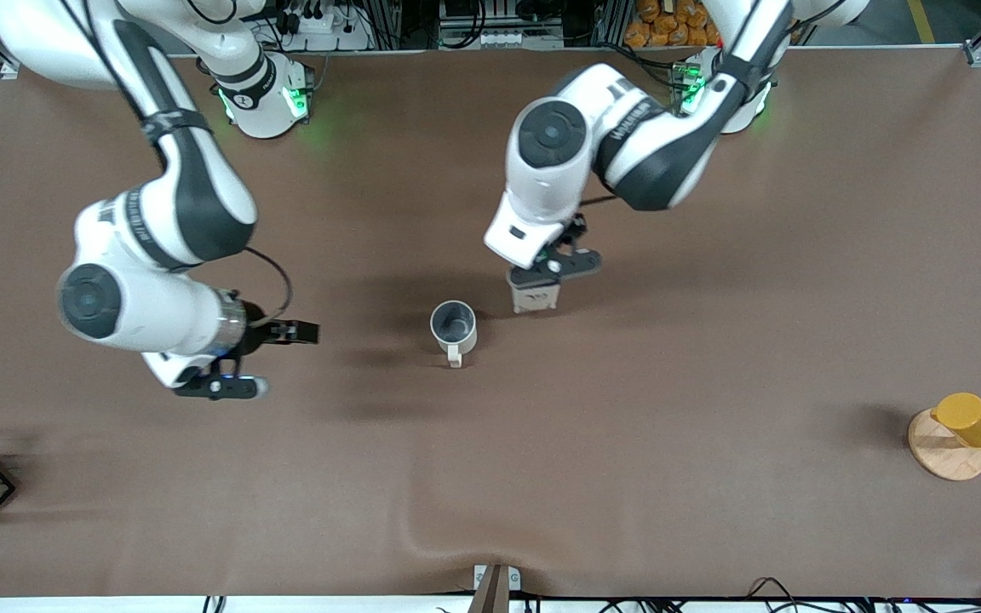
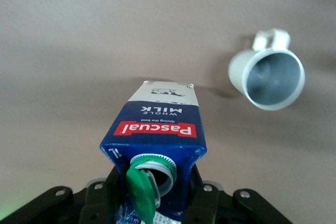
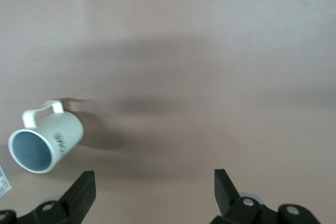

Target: Place milk next to cup

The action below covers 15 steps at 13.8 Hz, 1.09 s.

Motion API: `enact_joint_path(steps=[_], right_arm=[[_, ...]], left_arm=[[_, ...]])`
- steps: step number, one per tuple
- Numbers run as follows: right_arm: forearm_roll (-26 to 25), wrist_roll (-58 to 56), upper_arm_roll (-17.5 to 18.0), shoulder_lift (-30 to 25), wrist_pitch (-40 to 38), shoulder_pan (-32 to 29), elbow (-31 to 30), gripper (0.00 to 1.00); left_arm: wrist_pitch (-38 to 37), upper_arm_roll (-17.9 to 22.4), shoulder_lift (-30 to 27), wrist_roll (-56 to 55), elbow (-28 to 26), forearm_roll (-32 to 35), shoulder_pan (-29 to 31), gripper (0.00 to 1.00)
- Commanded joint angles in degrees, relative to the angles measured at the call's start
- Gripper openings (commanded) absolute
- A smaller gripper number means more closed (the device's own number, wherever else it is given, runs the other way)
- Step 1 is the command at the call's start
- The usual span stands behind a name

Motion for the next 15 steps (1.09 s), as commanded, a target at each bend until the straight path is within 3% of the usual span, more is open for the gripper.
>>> enact_joint_path(steps=[1,4,8,12,15], right_arm=[[0.3,-4.5,0.8,-3.1,-1.9,-4.6,-2.3,1.0],[-0.6,-6.2,0.6,-5.9,-1.8,-7.3,-5.3,1.0],[-3.5,-8.4,0.6,-9.9,-1.7,-9.1,-8.6,1.0],[-4.2,-9.3,0.6,-12.3,-1.8,-9.9,-8.6,1.0],[-7.6,-12.5,0.6,-14.7,-2.0,-10.2,-8.6,1.0]], left_arm=[[-0.6,0.5,3.3,-2.7,4.8,-1.5,-4.2,0.49],[-0.4,0.6,8.5,-5.1,10.9,-1.5,-7.6,0.48],[2.5,1.2,10.5,-4.5,11.4,-1.4,-10.7,0.48],[4.0,1.3,11.9,-4.3,11.5,-1.1,-10.6,0.48],[4.1,1.8,12.5,-4.3,11.5,-0.9,-10.5,0.49]])
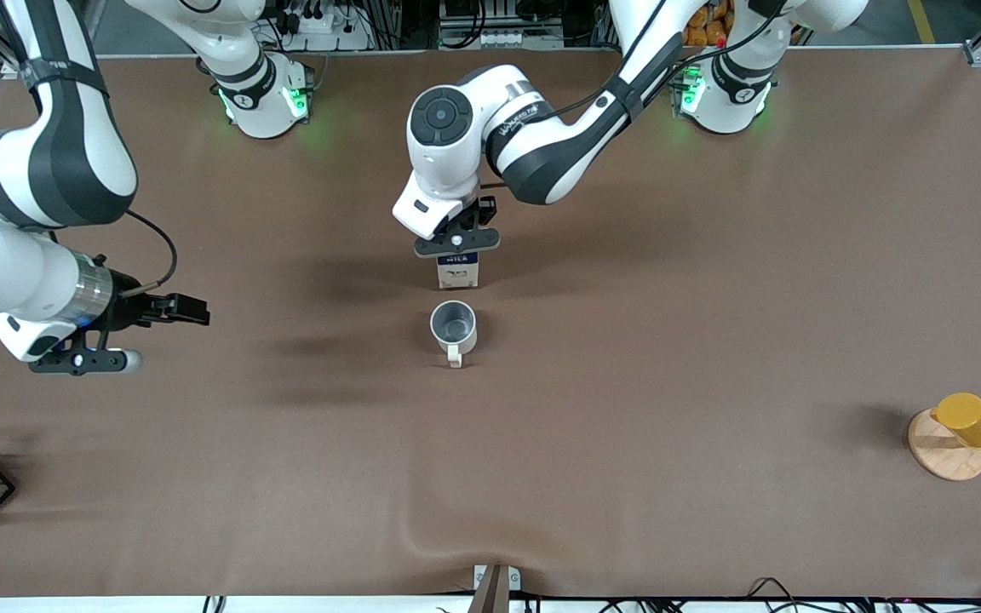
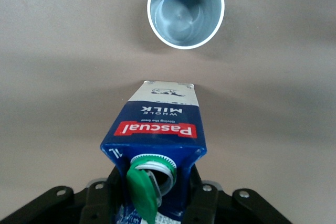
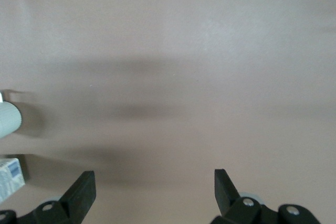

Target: Place milk next to cup

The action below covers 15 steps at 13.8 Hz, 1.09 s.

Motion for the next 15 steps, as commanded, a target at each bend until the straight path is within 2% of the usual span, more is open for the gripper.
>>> enact_joint_path(steps=[1,7,8,9,10,11,12,13,15], right_arm=[[-1.8,-2.7,0.7,-4.3,-0.5,-1.9,-2.3,1.0],[-1.8,-6.9,0.7,-12.2,-7.1,-4.1,-2.2,1.0],[-1.8,-7.1,0.6,-14.0,-9.0,-4.1,-2.3,1.0],[-1.8,-7.1,0.2,-15.3,-10.9,-3.7,-2.2,1.0],[-1.8,-7.6,-2.1,-15.8,-12.6,-2.3,-1.9,1.0],[-1.8,-9.4,-6.5,-16.6,-13.7,1.1,-1.8,1.0],[-1.5,-11.5,-11.6,-17.8,-14.4,4.3,-1.8,1.0],[-1.1,-12.8,-14.8,-18.1,-15.4,6.3,-1.7,1.0],[-0.3,-13.0,-16.7,-18.1,-17.0,6.7,-0.6,1.0]], left_arm=[[0.0,1.5,1.2,0.4,1.6,-0.4,-0.7,0.49],[-0.1,1.5,1.8,4.5,1.5,-0.3,-0.7,0.52],[0.0,1.5,2.0,5.0,1.5,-0.3,-0.7,0.55],[-0.1,1.6,2.4,6.9,1.4,-0.3,-0.7,0.62],[0.0,1.6,2.6,7.5,1.4,-0.3,-0.7,0.64],[0.0,1.6,2.8,7.6,1.5,-0.3,-0.7,0.74],[0.2,1.6,2.8,8.4,1.5,-0.3,-0.6,1.0],[1.6,1.8,2.8,10.2,1.5,-0.2,-0.7,1.0],[2.8,2.1,1.9,10.2,1.5,-0.2,-0.7,1.0]])
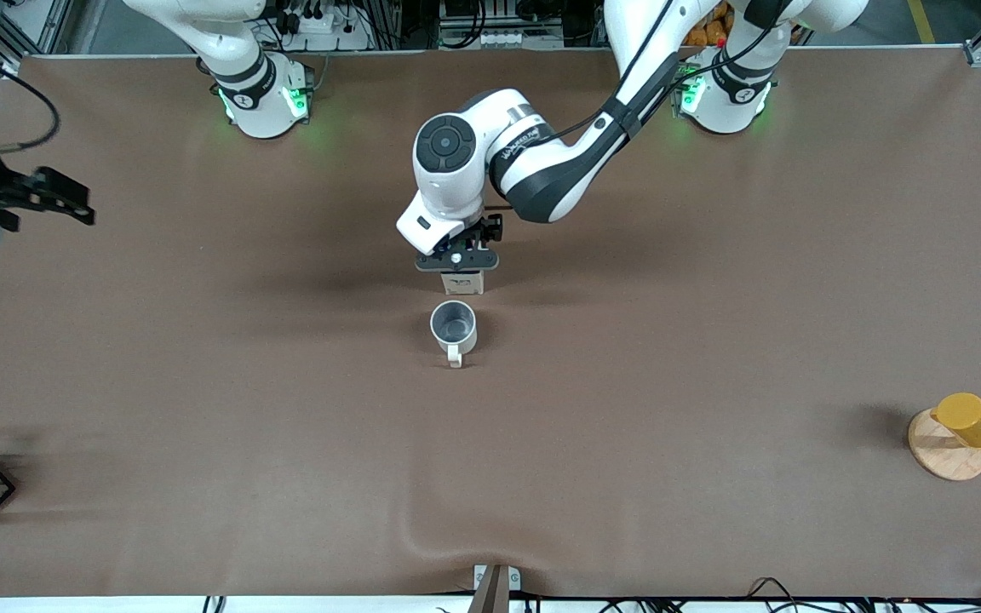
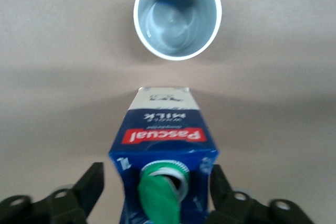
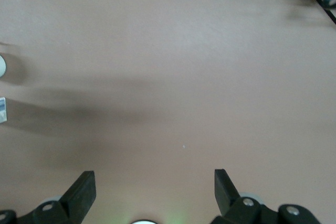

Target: Place milk next to cup

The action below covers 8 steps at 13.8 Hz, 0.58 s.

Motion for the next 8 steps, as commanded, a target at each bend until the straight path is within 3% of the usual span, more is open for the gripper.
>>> enact_joint_path(steps=[1,4,8], right_arm=[[1.2,0.0,-3.0,-1.1,-1.6,2.1,-0.1,1.0],[2.4,4.3,-3.5,-1.0,-2.2,2.7,1.2,1.0],[2.4,4.8,-3.7,-1.0,-2.2,3.6,3.1,1.0]], left_arm=[[0.3,0.9,-1.2,1.0,1.3,-0.2,-0.6,1.0],[-0.2,0.4,-4.7,0.4,1.5,-0.3,-0.1,1.0],[-9.3,4.9,-17.6,0.5,1.0,-0.1,2.1,1.0]])
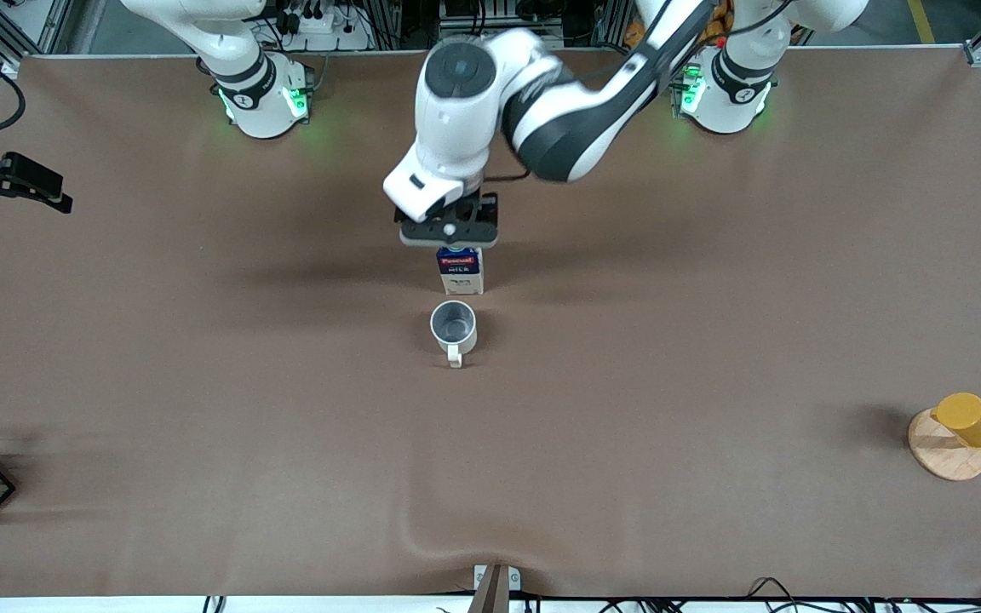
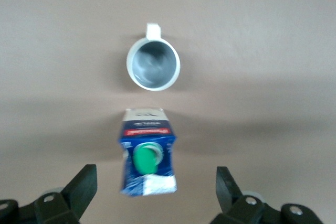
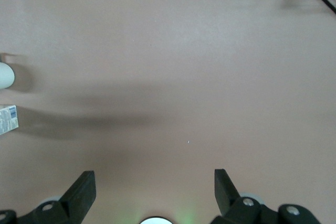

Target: Place milk next to cup

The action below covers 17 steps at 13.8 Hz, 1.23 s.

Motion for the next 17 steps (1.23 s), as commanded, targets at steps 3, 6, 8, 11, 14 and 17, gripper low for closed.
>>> enact_joint_path(steps=[3,6,8,11,14,17], right_arm=[[0.9,4.8,-2.9,-0.5,-1.5,3.9,1.1,1.0],[1.0,4.9,-3.5,-0.6,-1.5,4.3,1.1,1.0],[1.0,4.8,-3.6,-0.6,-1.3,4.2,1.1,1.0],[0.9,4.7,-3.6,-0.6,-1.0,4.1,1.1,1.0],[0.8,4.7,-3.5,-0.5,-0.3,4.5,1.1,1.0],[0.6,4.6,-3.5,-0.5,-0.2,4.5,1.0,1.0]], left_arm=[[-16.2,5.3,-16.2,1.1,-2.7,0.2,9.9,1.0],[-19.6,5.0,-22.3,3.5,-4.4,1.7,18.8,1.0],[-20.4,4.9,-24.1,7.6,-5.2,1.8,23.4,1.0],[-20.8,4.0,-26.4,16.5,-8.4,1.0,31.7,1.0],[-20.9,3.8,-28.3,25.9,-11.6,0.8,36.9,1.0],[-20.5,5.5,-29.1,39.5,-13.5,-0.9,39.7,1.0]])
